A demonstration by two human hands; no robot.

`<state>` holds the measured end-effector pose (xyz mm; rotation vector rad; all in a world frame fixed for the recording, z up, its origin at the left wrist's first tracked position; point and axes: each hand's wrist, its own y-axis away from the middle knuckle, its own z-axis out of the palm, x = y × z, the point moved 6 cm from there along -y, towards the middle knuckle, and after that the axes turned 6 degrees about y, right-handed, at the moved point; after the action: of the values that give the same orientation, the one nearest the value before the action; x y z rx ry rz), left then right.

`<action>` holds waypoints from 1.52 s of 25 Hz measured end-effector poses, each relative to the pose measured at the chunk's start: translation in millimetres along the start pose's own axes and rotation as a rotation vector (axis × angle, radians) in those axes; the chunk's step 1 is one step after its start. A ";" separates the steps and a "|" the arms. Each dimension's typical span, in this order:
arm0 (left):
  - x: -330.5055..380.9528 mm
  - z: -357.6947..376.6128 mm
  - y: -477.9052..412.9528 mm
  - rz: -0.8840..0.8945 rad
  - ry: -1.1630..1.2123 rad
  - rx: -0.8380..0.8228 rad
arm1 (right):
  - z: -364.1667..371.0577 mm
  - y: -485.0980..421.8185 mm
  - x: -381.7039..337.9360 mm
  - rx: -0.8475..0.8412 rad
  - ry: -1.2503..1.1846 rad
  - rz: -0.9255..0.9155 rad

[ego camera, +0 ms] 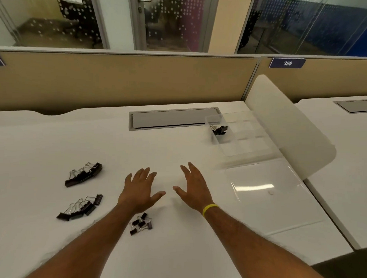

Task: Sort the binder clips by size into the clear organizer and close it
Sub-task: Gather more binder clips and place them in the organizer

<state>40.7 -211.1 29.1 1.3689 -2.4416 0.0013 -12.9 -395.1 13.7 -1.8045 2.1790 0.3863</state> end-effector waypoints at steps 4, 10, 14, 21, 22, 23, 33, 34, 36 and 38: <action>-36.8 -1.7 30.5 -0.047 0.019 0.011 | 21.5 17.8 -32.4 -0.034 -0.015 -0.034; -89.6 -0.5 69.4 -0.109 0.040 0.005 | 55.6 26.3 -70.8 -0.119 0.021 -0.076; -125.1 -7.8 81.4 -0.140 0.056 0.025 | 60.5 11.1 -104.2 -0.128 0.007 -0.100; -190.4 -28.1 87.5 -0.199 0.091 0.102 | 77.5 -34.0 -178.5 -0.158 0.050 -0.209; -198.8 -30.1 87.7 -0.203 0.091 0.110 | 80.2 -41.1 -189.0 -0.170 0.049 -0.226; -205.9 -32.5 87.1 -0.205 0.091 0.122 | 82.3 -48.5 -198.2 -0.180 0.046 -0.241; -256.2 -43.8 73.1 -0.228 0.105 0.198 | 116.8 -118.2 -264.1 -0.378 0.099 -0.365; -259.9 -43.8 72.8 -0.234 0.114 0.207 | 120.4 -122.2 -265.8 -0.395 0.127 -0.375; -265.0 -44.2 73.1 -0.242 0.125 0.225 | 124.8 -127.9 -265.3 -0.413 0.162 -0.374; -268.6 -43.9 73.2 -0.246 0.136 0.236 | 126.9 -131.9 -263.4 -0.400 0.171 -0.371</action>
<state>121.1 57.8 3.6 1.7020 -2.2019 0.3222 169.5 -132.0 -5.7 -2.4840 1.9028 0.6343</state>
